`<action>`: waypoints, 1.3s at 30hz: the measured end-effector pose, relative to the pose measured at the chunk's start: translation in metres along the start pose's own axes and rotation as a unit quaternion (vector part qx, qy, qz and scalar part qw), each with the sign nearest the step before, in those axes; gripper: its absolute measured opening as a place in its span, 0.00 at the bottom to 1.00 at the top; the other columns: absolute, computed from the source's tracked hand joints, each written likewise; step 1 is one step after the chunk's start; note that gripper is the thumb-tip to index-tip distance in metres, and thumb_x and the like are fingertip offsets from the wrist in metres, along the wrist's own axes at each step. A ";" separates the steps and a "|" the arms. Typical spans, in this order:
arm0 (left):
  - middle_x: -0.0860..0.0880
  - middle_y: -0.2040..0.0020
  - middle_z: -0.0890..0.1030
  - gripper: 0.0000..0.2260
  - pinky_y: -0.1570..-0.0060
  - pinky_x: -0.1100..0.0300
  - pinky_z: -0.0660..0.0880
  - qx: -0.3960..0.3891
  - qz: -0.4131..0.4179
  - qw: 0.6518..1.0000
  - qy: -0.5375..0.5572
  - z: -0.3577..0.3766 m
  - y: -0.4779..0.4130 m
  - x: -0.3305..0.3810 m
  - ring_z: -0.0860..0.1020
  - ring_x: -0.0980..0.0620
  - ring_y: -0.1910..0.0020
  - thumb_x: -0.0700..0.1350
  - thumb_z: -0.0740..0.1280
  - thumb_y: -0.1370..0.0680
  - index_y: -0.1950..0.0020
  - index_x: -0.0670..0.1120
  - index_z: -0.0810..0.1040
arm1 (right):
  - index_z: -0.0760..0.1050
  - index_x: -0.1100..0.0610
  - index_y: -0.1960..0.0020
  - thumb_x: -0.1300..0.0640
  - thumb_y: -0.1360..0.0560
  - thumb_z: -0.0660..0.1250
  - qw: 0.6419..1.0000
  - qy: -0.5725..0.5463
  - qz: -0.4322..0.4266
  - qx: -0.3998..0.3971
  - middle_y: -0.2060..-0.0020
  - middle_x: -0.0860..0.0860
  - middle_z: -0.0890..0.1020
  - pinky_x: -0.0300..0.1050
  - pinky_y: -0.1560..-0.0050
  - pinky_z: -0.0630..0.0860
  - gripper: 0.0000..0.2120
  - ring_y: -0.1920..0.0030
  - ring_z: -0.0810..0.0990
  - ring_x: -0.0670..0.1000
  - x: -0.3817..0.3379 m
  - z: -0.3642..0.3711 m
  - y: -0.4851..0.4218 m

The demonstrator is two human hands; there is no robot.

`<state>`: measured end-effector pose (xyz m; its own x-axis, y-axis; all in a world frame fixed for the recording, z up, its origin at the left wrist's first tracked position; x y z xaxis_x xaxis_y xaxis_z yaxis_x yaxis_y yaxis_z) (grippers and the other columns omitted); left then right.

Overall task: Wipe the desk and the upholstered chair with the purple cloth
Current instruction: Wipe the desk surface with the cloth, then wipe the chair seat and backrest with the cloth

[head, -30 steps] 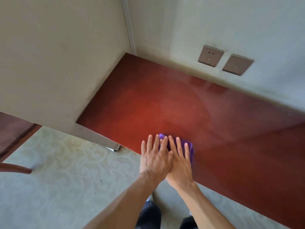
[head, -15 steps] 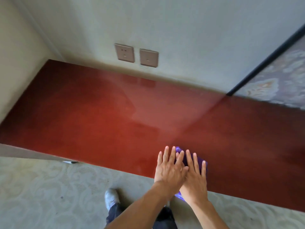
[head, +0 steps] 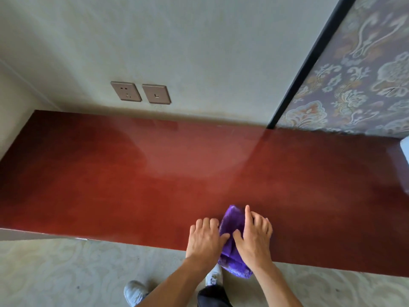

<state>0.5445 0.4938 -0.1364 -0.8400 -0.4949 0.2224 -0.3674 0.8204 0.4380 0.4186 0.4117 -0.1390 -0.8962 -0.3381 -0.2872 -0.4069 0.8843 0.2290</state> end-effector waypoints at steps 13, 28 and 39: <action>0.42 0.54 0.81 0.06 0.53 0.47 0.74 0.047 -0.149 0.925 0.347 -0.054 0.047 -0.113 0.79 0.35 0.51 0.46 0.60 0.20 0.46 0.47 0.64 | 0.76 0.46 0.52 0.58 0.26 0.71 0.959 -0.152 -0.137 -0.196 0.55 0.47 0.82 0.44 0.51 0.73 0.08 0.50 0.80 0.54 -0.150 -0.007 -0.039; 0.48 0.60 0.78 0.08 0.69 0.52 0.73 0.459 -0.301 0.822 0.151 -0.198 0.398 -0.376 0.78 0.43 0.63 0.49 0.69 0.28 0.51 0.48 0.80 | 0.78 0.57 0.57 0.51 0.18 0.52 0.559 -0.568 0.023 -0.604 0.66 0.54 0.80 0.47 0.57 0.78 0.19 0.66 0.82 0.52 -0.558 0.055 0.286; 0.48 0.40 0.75 0.23 0.36 0.50 0.69 0.627 -0.631 0.421 0.179 -0.082 0.802 -0.518 0.71 0.46 0.40 0.60 0.62 0.23 0.33 0.49 0.75 | 0.84 0.62 0.39 0.40 0.20 0.55 0.453 -0.352 -0.061 -0.817 0.38 0.64 0.83 0.60 0.47 0.83 0.31 0.40 0.84 0.65 -0.718 0.124 0.678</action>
<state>0.7175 1.3847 0.1710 0.3714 -0.5899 0.7170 -0.5413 -0.7650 -0.3490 0.8077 1.2940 0.1074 -0.8048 0.3431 -0.4844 -0.5494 -0.7394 0.3890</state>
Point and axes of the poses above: each hand's wrist, its own y-axis away from the middle knuckle, its own z-axis out of the palm, x = y × z, the point moved 7 cm from there along -y, towards the middle knuckle
